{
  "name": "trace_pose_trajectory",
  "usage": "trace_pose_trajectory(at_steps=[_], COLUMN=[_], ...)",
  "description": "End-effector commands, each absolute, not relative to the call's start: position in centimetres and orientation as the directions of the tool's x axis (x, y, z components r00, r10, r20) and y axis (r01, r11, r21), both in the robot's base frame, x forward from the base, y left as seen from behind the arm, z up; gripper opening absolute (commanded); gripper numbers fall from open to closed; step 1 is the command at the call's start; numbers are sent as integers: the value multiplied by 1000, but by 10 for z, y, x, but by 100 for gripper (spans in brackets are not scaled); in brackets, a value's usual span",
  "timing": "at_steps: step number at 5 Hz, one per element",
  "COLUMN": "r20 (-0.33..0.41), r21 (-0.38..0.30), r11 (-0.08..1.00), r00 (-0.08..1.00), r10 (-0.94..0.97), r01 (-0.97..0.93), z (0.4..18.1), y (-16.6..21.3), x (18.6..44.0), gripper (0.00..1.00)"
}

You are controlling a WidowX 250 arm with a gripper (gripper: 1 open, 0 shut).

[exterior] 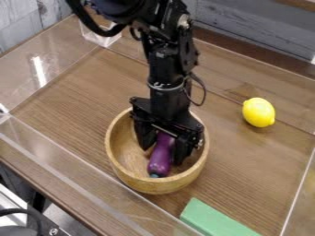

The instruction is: Remove the purple eggplant from inside the brown bowl and put it on the table

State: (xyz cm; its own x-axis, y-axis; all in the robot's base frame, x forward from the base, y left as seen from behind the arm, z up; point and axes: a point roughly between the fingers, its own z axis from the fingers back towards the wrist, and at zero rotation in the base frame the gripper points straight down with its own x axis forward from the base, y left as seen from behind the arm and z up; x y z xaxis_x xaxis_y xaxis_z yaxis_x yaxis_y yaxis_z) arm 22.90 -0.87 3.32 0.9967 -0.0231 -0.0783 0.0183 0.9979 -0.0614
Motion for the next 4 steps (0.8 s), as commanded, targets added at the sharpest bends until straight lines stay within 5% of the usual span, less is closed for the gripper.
trace_pose_trajectory(at_steps=[1,2,4], r20=[-38,-37,-37], r21=[-66,-65,-67], r11=[998,998,998], r00=[999,999,999], r10=[-14,-8,6], r01=[11,5,-8], z=[39,38,43], y=[-7,-6,-3], x=[236,236,235], gripper=[100,0,0])
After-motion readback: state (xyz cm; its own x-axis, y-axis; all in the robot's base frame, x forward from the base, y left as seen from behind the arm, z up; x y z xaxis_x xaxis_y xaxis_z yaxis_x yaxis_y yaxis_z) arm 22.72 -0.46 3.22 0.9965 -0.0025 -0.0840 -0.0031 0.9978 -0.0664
